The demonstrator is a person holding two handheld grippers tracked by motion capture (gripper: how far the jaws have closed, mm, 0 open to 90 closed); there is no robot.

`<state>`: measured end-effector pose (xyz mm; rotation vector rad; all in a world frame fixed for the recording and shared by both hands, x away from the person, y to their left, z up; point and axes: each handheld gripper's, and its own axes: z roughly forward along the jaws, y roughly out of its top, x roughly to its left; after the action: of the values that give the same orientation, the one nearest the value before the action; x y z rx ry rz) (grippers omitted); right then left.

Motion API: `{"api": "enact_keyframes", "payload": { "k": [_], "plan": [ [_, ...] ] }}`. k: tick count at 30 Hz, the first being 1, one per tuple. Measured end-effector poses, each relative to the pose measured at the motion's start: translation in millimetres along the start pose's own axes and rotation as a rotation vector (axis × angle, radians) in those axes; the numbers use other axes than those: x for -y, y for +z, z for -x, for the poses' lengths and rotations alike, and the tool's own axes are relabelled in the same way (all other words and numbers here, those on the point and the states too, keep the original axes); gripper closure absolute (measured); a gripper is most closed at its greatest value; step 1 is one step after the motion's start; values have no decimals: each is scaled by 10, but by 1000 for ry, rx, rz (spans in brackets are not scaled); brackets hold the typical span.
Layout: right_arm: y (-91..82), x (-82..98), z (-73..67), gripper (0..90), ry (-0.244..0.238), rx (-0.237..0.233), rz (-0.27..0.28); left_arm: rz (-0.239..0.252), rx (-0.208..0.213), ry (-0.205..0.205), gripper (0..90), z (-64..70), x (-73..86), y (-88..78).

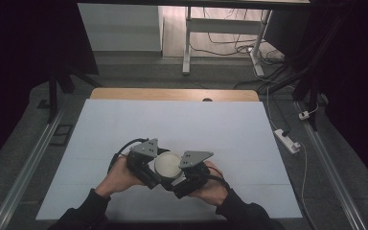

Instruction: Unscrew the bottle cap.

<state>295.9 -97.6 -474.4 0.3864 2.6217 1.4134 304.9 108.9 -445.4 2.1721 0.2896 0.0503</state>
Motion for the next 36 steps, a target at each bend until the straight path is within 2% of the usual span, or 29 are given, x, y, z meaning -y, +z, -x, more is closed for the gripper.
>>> {"api": "enact_keyframes", "payload": {
  "k": [8,9,11,14,17,19,22,26,29,33,36],
  "plan": [
    [-10,6,41,66,37,79,-5,-4,-141,-113,74,85,-80,86],
    [-8,7,40,66,36,87,-8,-4,-141,-113,74,85,-80,86],
    [-4,9,36,66,36,98,-11,-15,-182,-135,74,127,-114,117],
    [-5,9,34,66,40,102,-9,-17,-194,-145,73,144,-135,124],
    [-18,8,37,66,47,92,2,2,-167,-144,59,123,-143,89],
    [-29,4,38,66,46,79,13,22,-150,-138,15,111,-159,38],
    [-43,-2,26,66,39,55,25,30,-117,-80,0,104,-165,-64],
    [-48,-10,11,66,21,11,41,14,-37,19,16,83,-132,-149],
    [-47,-19,-20,66,2,-19,44,10,10,61,31,80,-114,-155],
    [-41,-31,-60,66,-18,-46,43,-2,26,93,61,92,-102,-132],
    [-43,-35,-72,66,-24,-49,44,17,29,95,78,94,-88,-133]
  ]
}}
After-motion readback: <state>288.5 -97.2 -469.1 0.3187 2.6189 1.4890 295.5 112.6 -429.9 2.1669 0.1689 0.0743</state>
